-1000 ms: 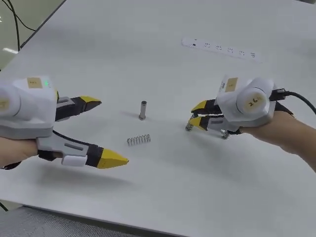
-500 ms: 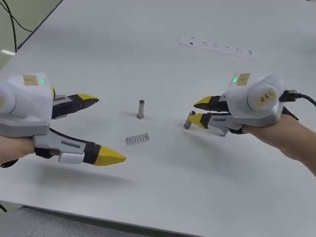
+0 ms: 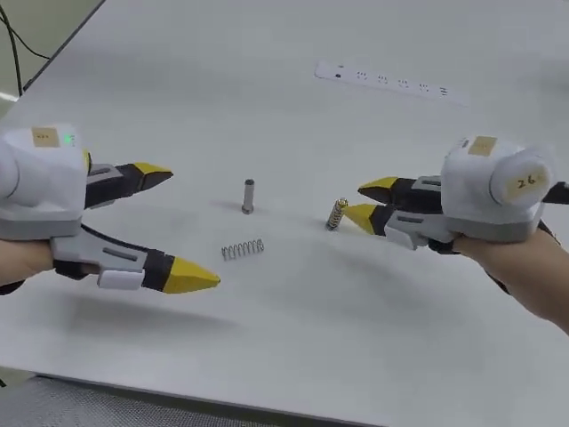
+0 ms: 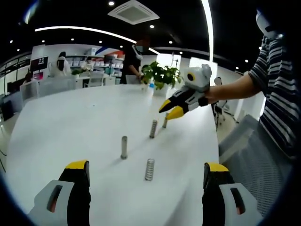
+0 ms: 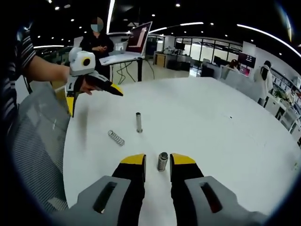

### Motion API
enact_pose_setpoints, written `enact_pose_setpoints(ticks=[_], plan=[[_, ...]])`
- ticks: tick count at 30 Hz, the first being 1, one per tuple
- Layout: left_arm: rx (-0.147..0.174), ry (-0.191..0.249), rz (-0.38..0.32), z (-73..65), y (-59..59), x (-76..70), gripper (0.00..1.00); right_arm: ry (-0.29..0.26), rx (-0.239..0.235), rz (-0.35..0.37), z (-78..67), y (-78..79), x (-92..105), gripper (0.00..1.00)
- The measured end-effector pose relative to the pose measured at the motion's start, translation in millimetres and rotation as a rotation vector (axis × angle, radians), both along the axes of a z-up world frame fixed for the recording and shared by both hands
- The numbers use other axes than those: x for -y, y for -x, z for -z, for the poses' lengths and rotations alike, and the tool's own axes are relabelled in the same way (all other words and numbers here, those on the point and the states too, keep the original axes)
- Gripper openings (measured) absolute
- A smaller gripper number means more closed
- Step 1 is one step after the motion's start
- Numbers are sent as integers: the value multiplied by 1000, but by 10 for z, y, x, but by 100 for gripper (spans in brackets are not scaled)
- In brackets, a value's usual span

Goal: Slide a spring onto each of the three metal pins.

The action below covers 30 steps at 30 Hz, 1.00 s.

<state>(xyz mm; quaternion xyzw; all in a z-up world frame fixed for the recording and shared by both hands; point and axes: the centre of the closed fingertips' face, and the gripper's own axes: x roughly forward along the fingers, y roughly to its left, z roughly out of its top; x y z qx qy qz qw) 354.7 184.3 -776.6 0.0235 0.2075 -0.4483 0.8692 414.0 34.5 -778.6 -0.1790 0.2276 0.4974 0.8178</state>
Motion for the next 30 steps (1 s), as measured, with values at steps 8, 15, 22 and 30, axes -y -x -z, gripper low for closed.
enact_pose_setpoints(ticks=[8, 15, 22, 30], plan=[[-3, -1, 10, -7, -15, 16, 98, -9, -33, 2, 100, 170, -19, 17], [-1, 6, 5, -14, -29, 11, 98, -1, -75, -6, 253, 344, -3, 17], [-3, 6, 2, -14, -25, -2, 98, 1, -96, -9, 307, 413, -4, 17], [-2, 7, 1, -20, -19, 5, 98, 22, -95, -38, 324, 445, -29, 17]])
